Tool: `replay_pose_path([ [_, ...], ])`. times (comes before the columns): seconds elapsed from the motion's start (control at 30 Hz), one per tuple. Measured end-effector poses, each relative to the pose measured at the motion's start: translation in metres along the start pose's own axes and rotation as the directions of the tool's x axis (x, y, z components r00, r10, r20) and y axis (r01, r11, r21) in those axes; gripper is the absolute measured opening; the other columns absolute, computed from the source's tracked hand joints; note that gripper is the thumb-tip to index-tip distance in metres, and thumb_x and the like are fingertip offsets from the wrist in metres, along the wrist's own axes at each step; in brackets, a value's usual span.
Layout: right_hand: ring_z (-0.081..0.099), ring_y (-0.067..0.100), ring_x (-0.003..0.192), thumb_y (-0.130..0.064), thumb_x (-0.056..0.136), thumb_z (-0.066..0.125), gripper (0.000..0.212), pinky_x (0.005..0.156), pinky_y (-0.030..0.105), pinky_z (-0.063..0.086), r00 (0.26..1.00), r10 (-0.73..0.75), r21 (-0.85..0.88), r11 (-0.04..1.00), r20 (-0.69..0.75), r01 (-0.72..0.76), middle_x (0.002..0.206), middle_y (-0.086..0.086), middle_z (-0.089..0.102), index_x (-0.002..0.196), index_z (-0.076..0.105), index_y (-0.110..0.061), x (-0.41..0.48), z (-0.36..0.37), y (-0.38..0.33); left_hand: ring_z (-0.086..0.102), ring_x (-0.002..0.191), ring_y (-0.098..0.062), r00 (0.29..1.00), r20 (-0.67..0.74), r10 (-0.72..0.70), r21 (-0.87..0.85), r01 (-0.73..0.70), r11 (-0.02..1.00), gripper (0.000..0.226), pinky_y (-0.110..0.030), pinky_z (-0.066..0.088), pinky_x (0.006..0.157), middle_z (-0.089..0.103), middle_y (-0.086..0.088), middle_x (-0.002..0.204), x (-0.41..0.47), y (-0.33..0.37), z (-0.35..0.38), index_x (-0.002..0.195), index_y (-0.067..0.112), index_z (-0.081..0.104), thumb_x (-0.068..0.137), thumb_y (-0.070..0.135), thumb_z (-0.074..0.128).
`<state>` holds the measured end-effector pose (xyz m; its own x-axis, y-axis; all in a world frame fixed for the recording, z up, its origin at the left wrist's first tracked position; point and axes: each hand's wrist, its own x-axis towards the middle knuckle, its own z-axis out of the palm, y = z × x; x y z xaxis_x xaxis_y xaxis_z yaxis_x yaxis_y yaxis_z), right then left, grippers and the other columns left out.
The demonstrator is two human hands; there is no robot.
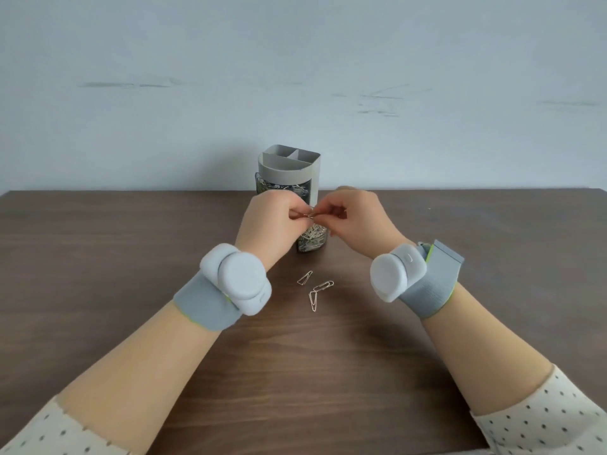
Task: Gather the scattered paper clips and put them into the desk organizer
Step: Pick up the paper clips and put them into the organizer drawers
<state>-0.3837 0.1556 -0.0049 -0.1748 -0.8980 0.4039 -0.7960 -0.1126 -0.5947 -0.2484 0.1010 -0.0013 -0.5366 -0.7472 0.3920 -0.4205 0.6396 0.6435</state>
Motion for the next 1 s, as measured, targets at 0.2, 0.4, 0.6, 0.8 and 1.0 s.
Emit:
replay_pose_path([
  [0.2,0.058,0.011,0.081,0.0,0.078,0.058,0.027,0.074,0.009,0.039,0.998,0.051,0.014,0.999,-0.035,-0.05,0.095,0.008,0.071,0.102,0.068,-0.009,0.006,0.008,0.014,0.067,0.084,-0.021,1.0,0.026,-0.015,-0.004,0.015,1.0,0.017,-0.033,0.051,0.084,0.073,-0.011,0.09,0.01,-0.004,0.008,0.089,0.006,0.07,0.073,0.009,0.067],
  [0.4,0.055,0.004,0.063,-0.001,0.078,0.053,0.026,0.066,0.015,0.043,0.996,0.085,0.091,0.992,-0.024,-0.082,0.069,-0.015,0.062,0.079,0.068,-0.022,-0.006,-0.007,0.009,0.065,0.087,-0.014,1.0,0.019,-0.016,-0.05,0.017,0.999,0.025,-0.02,0.046,0.086,0.072,-0.007,0.099,0.0,-0.002,0.007,0.1,0.009,0.068,0.08,0.002,0.056],
  [0.6,0.051,-0.001,0.066,-0.014,0.076,0.07,0.034,0.068,0.011,0.042,0.812,0.042,-0.013,0.999,0.582,-0.042,0.081,-0.015,0.054,0.109,0.063,-0.02,-0.03,-0.014,0.001,0.06,0.069,-0.005,0.929,0.348,-0.124,0.237,0.041,0.971,0.032,-0.029,0.049,0.069,0.066,0.008,0.076,-0.034,-0.001,-0.01,0.084,0.021,0.068,0.064,0.045,0.071],
  [0.8,0.046,0.0,0.063,-0.014,0.076,0.07,0.025,0.062,0.006,0.036,0.859,0.022,-0.067,0.998,0.511,0.015,0.075,-0.013,0.049,0.101,0.069,-0.015,-0.033,-0.002,0.0,0.059,0.089,-0.02,0.919,0.385,-0.086,0.309,-0.041,0.95,0.028,-0.034,0.048,0.078,0.06,0.001,0.084,-0.042,0.0,0.002,0.085,0.013,0.065,0.067,0.033,0.074],
  [1.0,0.048,-0.014,0.057,-0.013,0.074,0.069,0.007,0.056,0.0,0.035,0.894,0.042,-0.087,0.996,0.447,-0.004,0.065,-0.018,0.053,0.081,0.07,-0.012,-0.036,0.002,0.001,0.062,0.073,-0.012,0.928,0.362,-0.093,0.124,0.051,0.991,0.015,-0.03,0.051,0.073,0.063,0.007,0.073,-0.041,-0.01,0.005,0.079,0.018,0.066,0.067,0.015,0.074],
])
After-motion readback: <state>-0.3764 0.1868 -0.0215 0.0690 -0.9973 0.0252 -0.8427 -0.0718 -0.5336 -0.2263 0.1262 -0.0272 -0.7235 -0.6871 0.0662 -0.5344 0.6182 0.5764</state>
